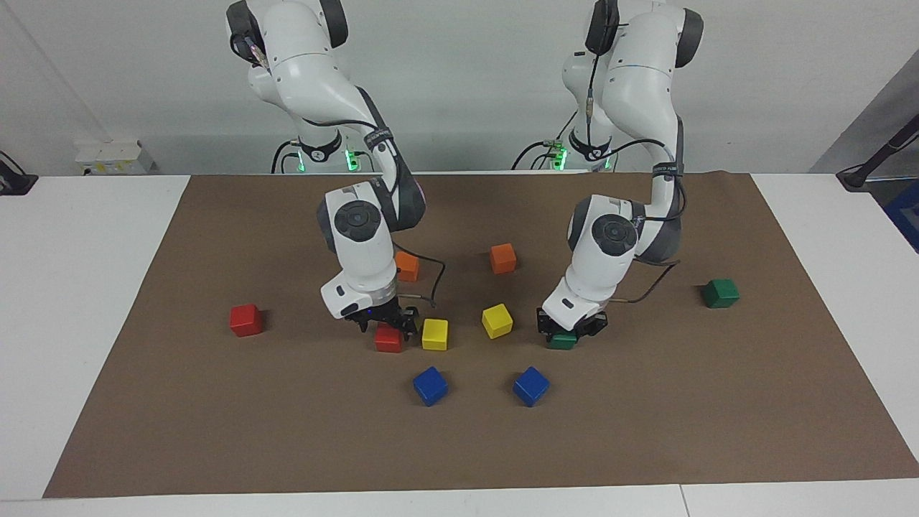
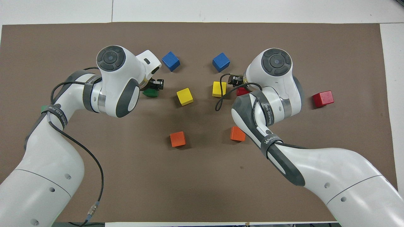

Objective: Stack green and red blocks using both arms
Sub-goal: 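Grasp the second green cube with the left gripper while the right gripper grasps red, then carry the green cube to the first green while the right gripper carries red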

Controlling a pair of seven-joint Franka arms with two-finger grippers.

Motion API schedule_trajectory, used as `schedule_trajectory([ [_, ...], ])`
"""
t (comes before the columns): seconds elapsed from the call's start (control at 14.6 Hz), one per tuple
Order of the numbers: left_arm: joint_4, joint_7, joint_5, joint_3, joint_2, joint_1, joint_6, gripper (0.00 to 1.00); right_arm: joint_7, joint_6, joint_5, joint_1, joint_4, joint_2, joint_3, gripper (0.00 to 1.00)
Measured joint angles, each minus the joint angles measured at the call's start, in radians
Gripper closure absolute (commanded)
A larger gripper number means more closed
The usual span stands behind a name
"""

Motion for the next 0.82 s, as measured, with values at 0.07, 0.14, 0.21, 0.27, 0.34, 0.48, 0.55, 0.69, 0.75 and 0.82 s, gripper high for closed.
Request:
schedule_trajectory([
  [0.07, 0.001, 0.0, 0.0, 0.002, 0.0, 0.0, -0.002, 1.0, 0.0, 0.007, 0.0, 0.0, -0.005, 0.0, 0.0, 0.16],
  [0.14, 0.005, 0.0, 0.0, 0.006, -0.002, 0.001, -0.009, 1.0, 0.0, 0.024, 0.0, 0.0, -0.015, 0.0, 0.001, 0.17],
  [0.21, 0.012, 0.0, 0.0, 0.013, -0.006, 0.004, -0.024, 1.0, 0.0, 0.038, 0.0, 0.0, -0.024, 0.0, 0.001, 0.21],
  [0.27, 0.022, 0.0, 0.0, 0.018, -0.018, 0.018, -0.049, 1.0, 0.0, 0.045, 0.0, 0.0, -0.03, 0.0, 0.001, 0.33],
  [0.34, 0.03, 0.008, 0.0, 0.022, -0.043, 0.048, -0.086, 1.0, 0.0, 0.047, 0.0, 0.0, -0.034, 0.0, 0.001, 0.62],
  [0.48, 0.032, 0.086, 0.0, 0.025, -0.116, 0.126, -0.186, 1.0, -0.002, 0.047, 0.0, 0.0, -0.036, 0.0, 0.001, 1.0],
  [0.55, 0.031, 0.16, 0.0, 0.026, -0.157, 0.174, -0.242, 1.0, -0.01, 0.047, 0.0, 0.0, -0.035, 0.0, 0.001, 1.0],
  [0.69, 0.021, 0.308, 0.0, 0.03, -0.222, 0.274, -0.322, 1.0, -0.079, 0.023, -0.001, -0.005, -0.028, -0.002, -0.004, 1.0],
  [0.75, 0.006, 0.378, 0.0, 0.031, -0.246, 0.324, -0.338, 1.0, -0.137, -0.013, -0.001, -0.014, -0.013, -0.008, -0.008, 1.0],
  [0.82, -0.019, 0.451, 0.0, 0.033, -0.266, 0.375, -0.341, 1.0, -0.209, -0.065, -0.001, -0.035, 0.009, -0.023, -0.011, 1.0],
])
